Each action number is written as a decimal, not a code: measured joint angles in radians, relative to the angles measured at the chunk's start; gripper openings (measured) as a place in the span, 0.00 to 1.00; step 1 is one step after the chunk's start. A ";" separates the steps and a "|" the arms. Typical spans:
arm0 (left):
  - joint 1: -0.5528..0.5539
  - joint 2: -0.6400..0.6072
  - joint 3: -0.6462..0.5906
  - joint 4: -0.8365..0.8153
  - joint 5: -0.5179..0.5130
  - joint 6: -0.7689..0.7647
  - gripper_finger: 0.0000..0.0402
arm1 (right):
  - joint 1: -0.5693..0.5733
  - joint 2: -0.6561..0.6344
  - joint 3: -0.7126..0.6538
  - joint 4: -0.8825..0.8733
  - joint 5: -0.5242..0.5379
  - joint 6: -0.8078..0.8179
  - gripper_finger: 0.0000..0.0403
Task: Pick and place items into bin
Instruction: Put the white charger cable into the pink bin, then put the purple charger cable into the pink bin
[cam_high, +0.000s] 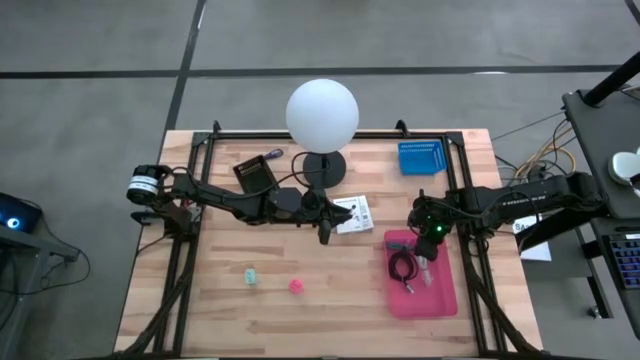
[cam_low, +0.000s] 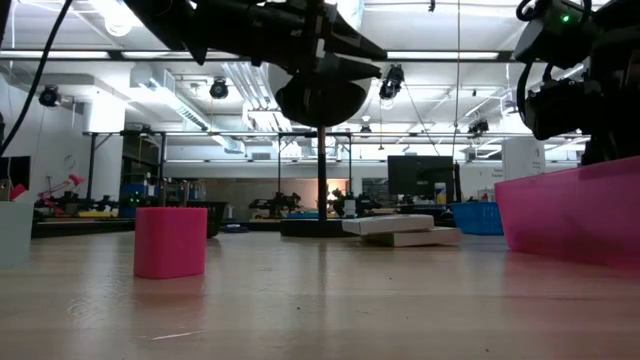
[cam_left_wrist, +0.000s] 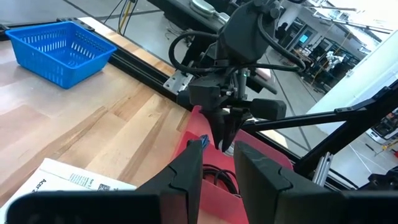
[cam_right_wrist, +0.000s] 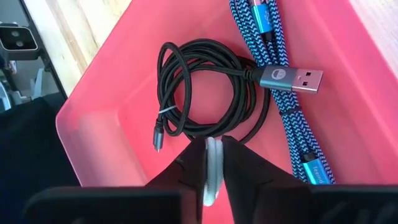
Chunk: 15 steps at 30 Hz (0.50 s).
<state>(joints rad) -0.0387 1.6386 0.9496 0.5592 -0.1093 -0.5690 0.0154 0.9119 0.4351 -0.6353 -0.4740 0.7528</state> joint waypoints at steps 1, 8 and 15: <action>0.000 0.000 -0.001 -0.001 0.000 0.000 0.19 | 0.000 0.000 0.000 0.001 0.000 0.000 0.13; 0.000 0.000 -0.002 0.000 0.000 0.000 0.19 | 0.000 0.000 0.000 0.004 0.000 0.000 0.26; 0.000 0.000 -0.003 0.000 0.000 0.000 0.19 | 0.000 -0.001 0.000 0.077 0.002 -0.029 0.30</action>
<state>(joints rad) -0.0387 1.6386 0.9470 0.5591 -0.1093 -0.5690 0.0154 0.9114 0.4351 -0.5583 -0.4721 0.7243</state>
